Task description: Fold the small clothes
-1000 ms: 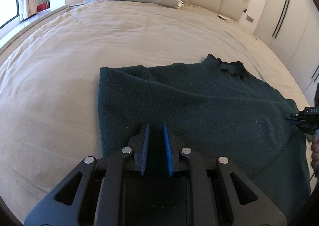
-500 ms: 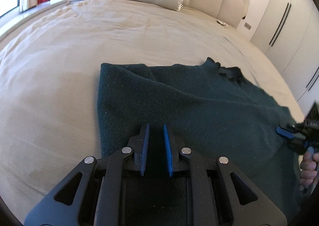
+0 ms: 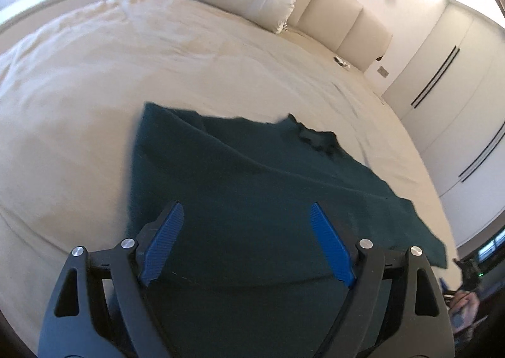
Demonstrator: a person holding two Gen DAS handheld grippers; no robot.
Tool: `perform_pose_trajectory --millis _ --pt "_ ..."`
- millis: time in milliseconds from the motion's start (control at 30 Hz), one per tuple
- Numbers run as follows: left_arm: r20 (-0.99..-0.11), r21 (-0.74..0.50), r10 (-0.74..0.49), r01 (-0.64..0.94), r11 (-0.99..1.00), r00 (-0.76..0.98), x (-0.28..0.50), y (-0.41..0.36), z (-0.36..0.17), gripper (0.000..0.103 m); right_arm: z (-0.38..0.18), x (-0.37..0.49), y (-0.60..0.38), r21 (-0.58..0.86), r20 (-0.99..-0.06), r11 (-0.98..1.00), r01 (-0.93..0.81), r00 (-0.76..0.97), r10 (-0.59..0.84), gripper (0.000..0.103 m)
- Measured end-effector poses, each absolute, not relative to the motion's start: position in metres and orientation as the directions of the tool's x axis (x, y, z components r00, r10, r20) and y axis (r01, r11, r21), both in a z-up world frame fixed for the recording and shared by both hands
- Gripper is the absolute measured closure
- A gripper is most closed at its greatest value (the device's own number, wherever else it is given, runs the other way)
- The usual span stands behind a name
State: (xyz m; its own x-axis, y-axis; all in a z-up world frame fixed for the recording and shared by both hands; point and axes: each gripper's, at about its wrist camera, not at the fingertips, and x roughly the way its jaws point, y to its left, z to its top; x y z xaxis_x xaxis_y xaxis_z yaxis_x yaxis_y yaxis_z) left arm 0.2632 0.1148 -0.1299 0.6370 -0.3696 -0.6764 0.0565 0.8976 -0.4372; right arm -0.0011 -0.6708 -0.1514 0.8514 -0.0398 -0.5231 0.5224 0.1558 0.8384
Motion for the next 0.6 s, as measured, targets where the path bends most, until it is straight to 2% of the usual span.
perform_pose_trajectory --millis 133,200,300,367,467,600 --pt "-0.676 -0.485 -0.404 0.040 0.874 0.616 0.261 0.109 -0.131 0.021 -0.156 0.027 -0.690 0.847 -0.514 0.126 0.517 0.856 -0.056 0.033" --pt "-0.680 -0.499 -0.414 0.032 0.866 0.605 0.260 0.107 -0.132 0.021 -0.156 0.034 -0.703 0.848 -0.511 0.110 0.518 0.855 -0.087 0.037" --pt "-0.685 -0.506 -0.421 0.027 0.862 0.595 0.260 0.105 -0.134 0.021 -0.161 0.050 -0.700 0.835 -0.523 0.130 0.535 0.844 -0.116 0.054" --pt "-0.687 -0.514 -0.429 0.026 0.857 0.587 0.260 0.105 -0.136 0.021 -0.163 0.055 -0.702 0.806 -0.565 0.129 0.577 0.816 -0.120 0.083" --pt "-0.686 -0.531 -0.449 0.028 0.847 0.573 0.262 0.108 -0.139 0.021 -0.143 0.069 -0.687 0.754 -0.600 0.234 0.613 0.789 -0.133 0.090" --pt "-0.670 -0.563 -0.479 0.032 0.826 0.567 0.265 0.113 -0.141 0.021 -0.094 0.113 -0.634 0.644 -0.613 0.488 0.590 0.779 -0.132 0.091"
